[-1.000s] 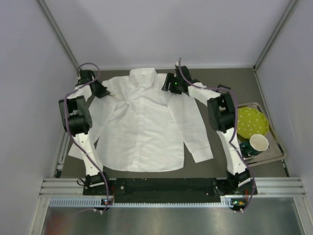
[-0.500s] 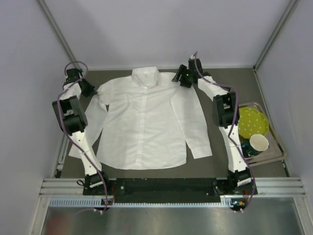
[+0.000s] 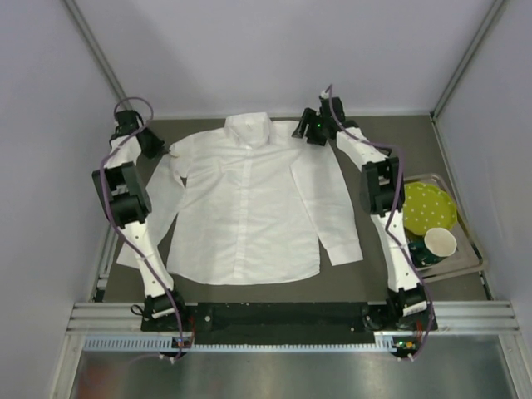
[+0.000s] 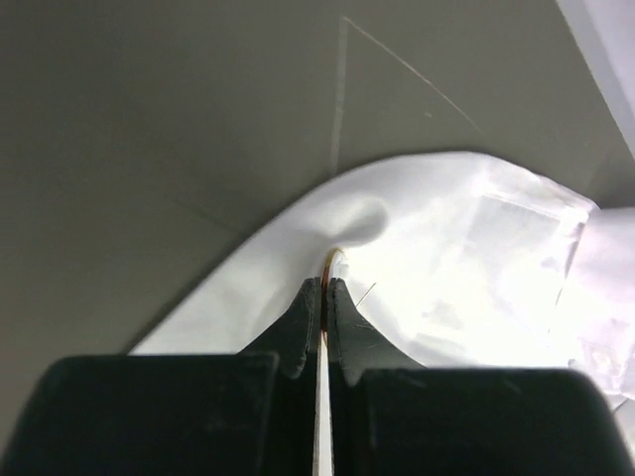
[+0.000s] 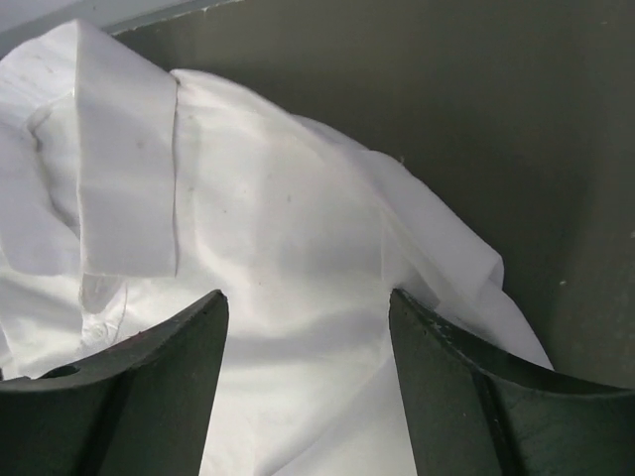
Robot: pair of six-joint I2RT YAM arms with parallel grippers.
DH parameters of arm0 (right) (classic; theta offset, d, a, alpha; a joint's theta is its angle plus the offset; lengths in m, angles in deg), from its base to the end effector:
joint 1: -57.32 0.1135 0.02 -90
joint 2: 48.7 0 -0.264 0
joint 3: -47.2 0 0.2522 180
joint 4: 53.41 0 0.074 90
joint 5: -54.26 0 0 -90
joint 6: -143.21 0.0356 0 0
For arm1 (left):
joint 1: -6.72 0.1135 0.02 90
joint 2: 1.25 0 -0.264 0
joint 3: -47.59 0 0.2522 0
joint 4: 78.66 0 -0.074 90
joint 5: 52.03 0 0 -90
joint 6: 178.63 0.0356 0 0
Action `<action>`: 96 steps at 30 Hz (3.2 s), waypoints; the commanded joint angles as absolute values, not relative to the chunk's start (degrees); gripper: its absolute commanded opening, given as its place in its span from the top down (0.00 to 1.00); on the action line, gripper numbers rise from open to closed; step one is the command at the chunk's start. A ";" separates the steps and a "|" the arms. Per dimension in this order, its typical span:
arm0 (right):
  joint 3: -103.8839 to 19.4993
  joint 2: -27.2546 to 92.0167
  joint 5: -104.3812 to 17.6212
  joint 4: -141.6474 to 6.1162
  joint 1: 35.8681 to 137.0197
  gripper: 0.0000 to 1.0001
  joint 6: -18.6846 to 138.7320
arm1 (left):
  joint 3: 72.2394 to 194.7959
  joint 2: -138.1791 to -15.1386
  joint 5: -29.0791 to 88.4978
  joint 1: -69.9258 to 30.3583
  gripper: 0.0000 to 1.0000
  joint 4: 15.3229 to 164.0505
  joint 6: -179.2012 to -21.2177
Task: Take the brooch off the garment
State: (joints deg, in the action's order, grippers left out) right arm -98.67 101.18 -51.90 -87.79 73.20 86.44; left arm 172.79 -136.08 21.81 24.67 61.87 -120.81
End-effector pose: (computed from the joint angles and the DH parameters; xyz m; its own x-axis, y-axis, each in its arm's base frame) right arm 0.5597 0.1695 0.1612 -0.7586 0.3314 -0.5609 -0.0680 0.8160 0.5741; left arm 0.5031 0.1526 0.1768 -0.5433 -0.7137 -0.4421 -0.4868 0.6968 -0.5268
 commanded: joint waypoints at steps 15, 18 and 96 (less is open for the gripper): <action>-51.62 52.05 -50.84 -88.10 81.83 0.32 75.54 | 136.64 -88.37 3.31 4.00 1.00 79.29 -119.72; -37.90 41.41 -56.20 -83.35 84.47 0.32 74.74 | 126.35 -80.39 -1.83 -0.65 1.00 89.40 -122.19; -2.15 26.01 -74.59 -4.41 92.03 0.74 107.44 | 83.32 -60.93 28.13 -33.54 1.00 147.96 -139.08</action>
State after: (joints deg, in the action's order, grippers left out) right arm 1.28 25.95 -74.61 -6.81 91.34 108.43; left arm 83.83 -60.67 28.43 -33.21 143.96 -138.69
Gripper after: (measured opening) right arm 0.294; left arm 0.022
